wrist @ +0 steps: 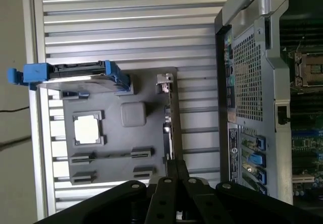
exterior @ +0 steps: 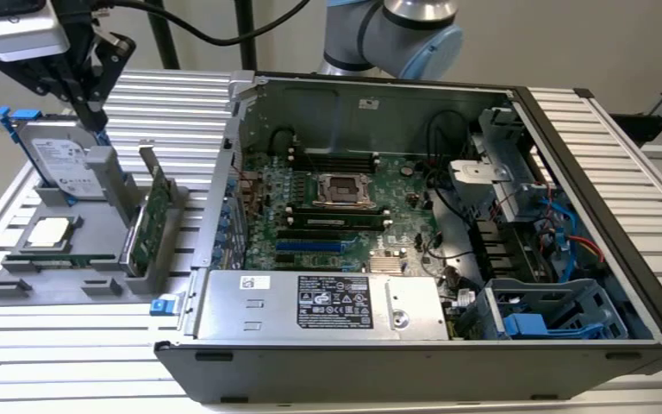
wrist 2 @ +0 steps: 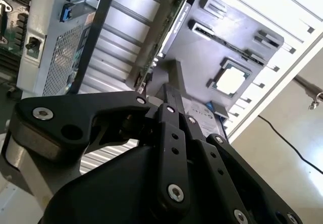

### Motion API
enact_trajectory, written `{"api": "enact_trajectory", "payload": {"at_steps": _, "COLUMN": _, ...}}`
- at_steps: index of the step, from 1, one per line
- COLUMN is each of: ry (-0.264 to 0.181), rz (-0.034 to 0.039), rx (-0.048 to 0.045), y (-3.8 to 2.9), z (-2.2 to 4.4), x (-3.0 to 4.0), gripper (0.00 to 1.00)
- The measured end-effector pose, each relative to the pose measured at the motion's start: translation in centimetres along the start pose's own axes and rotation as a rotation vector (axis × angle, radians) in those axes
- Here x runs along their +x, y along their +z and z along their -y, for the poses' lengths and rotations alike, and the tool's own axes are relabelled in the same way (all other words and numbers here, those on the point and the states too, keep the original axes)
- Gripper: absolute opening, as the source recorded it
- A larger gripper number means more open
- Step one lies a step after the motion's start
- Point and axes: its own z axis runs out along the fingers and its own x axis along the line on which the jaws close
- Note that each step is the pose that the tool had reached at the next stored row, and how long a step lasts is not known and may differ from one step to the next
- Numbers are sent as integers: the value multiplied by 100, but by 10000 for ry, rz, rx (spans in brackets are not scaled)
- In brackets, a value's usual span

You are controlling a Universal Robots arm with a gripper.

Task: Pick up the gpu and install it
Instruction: 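Reach for the gpu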

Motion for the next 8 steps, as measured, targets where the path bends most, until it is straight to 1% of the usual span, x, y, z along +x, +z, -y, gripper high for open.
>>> {"api": "enact_trajectory", "payload": {"at_steps": 8, "ry": 0, "rz": -3, "rx": 0, "y": -4, "z": 95, "x": -12, "gripper": 0}}
